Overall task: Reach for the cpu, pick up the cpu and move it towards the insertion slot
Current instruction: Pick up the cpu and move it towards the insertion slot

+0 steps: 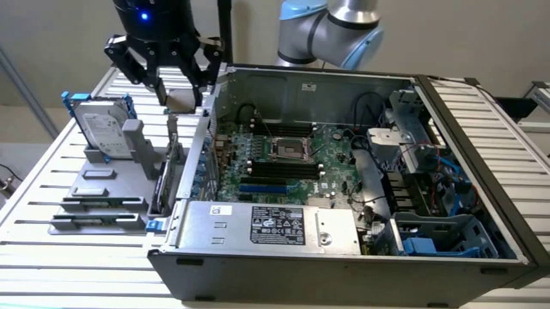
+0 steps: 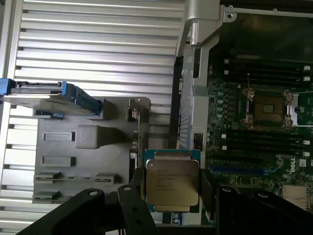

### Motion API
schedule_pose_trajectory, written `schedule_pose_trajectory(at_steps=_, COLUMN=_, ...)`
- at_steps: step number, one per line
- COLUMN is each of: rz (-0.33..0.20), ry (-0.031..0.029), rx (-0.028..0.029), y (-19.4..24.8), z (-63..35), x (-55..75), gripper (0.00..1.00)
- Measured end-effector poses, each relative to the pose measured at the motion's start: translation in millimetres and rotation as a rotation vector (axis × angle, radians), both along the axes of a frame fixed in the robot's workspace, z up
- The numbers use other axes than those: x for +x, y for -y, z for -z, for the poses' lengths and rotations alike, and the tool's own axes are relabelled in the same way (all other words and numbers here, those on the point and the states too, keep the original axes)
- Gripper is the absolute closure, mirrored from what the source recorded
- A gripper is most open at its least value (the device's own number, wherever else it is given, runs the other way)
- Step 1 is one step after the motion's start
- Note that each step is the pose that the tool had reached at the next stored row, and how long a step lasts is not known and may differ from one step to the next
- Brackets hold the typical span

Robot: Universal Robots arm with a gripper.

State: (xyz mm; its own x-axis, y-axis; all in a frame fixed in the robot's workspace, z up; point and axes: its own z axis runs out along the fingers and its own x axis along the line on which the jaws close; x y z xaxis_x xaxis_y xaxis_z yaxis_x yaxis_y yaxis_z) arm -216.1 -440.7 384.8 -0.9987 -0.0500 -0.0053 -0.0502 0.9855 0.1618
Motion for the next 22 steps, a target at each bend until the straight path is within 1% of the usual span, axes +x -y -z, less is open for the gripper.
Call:
schedule_pose_trajectory(at_steps=6, rz=0.000, ry=-0.0007, rx=0.0000, y=0.0, z=0.0, x=27.2, gripper=0.45)
schedule_pose_trajectory(at_steps=8, rz=0.000, ry=-0.0022, rx=-0.0002, y=0.0, z=0.0, x=36.6, gripper=0.45)
schedule_pose_trajectory(at_steps=10, rz=0.000, ry=-0.0053, rx=-0.0016, y=0.0, z=0.1, x=45.6, gripper=0.45)
schedule_pose_trajectory(at_steps=13, rz=0.000, ry=-0.0118, rx=-0.0076, y=-0.3, z=0.7, x=59.1, gripper=0.45)
schedule_pose_trajectory(at_steps=16, rz=0.000, ry=-0.0172, rx=-0.0145, y=-1.7, z=2.1, x=72.1, gripper=0.45)
schedule_pose_trajectory(at_steps=20, rz=0.000, ry=-0.0222, rx=-0.0210, y=-4.1, z=3.6, x=89.1, gripper=0.45)
schedule_pose_trajectory(at_steps=22, rz=0.000, ry=-0.0240, rx=-0.0255, y=-5.6, z=4.4, x=97.3, gripper=0.45)
